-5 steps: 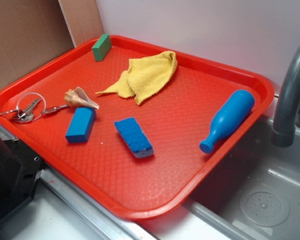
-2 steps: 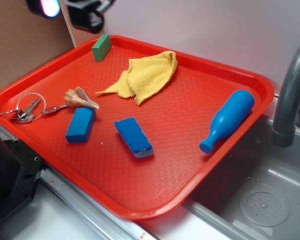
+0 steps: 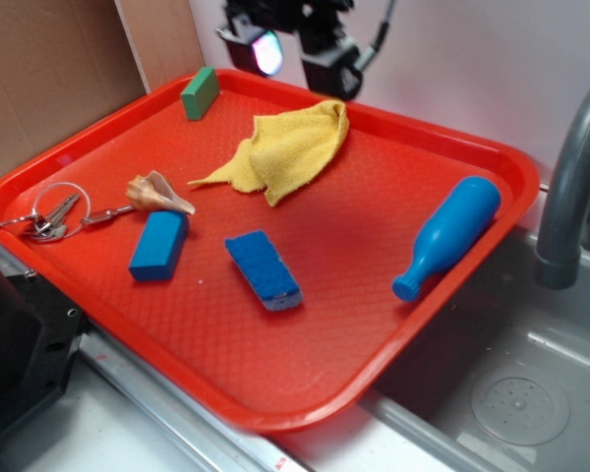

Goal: Grab the yellow cloth.

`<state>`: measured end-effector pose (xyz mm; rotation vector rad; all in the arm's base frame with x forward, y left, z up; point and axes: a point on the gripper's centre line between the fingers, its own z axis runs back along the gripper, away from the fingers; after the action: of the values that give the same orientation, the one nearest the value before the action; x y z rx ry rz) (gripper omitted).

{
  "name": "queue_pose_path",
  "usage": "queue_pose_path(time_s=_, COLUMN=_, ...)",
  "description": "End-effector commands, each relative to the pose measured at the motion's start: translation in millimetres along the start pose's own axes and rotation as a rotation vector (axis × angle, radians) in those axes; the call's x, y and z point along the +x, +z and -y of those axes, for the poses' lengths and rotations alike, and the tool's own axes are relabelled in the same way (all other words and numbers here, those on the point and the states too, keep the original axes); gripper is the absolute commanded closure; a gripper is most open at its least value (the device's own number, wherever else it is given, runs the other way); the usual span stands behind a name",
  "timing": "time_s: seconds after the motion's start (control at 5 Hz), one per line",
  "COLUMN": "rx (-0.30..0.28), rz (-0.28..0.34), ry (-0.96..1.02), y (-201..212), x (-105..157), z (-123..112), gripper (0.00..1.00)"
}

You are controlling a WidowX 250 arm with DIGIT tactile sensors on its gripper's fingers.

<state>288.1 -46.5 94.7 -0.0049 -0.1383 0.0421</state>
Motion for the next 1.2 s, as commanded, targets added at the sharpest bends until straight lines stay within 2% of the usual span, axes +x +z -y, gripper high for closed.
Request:
queue_pose_path(time_s=0.0, rx=0.045, rz=-0.033, ry=-0.040, y=-58.1, x=-3.5, z=-33.0, gripper=0.00)
queue_pose_path(time_s=0.2, rx=0.049, rz=-0.071, ry=-0.002, y=-73.2, x=-6.1, z=-48.8, gripper=0.97)
queue_pose_path(time_s=0.4, rx=0.067, rz=-0.048, ry=0.031, y=-51.5, x=-8.5, z=-56.8, gripper=1.00)
queue_pose_path(time_s=0.6, rx=0.053, rz=-0.061, ry=0.049, y=1.4, x=-26.6, z=-71.0, gripper=1.00)
queue_pose_path(time_s=0.8, rx=0.058, rz=-0.011, ry=0.069, y=54.4, x=-51.1, z=-74.5, gripper=1.00)
queue_pose_path(time_s=1.0, rx=0.098, rz=0.058, ry=0.092, y=106.0, x=-74.9, z=-62.1, gripper=1.00)
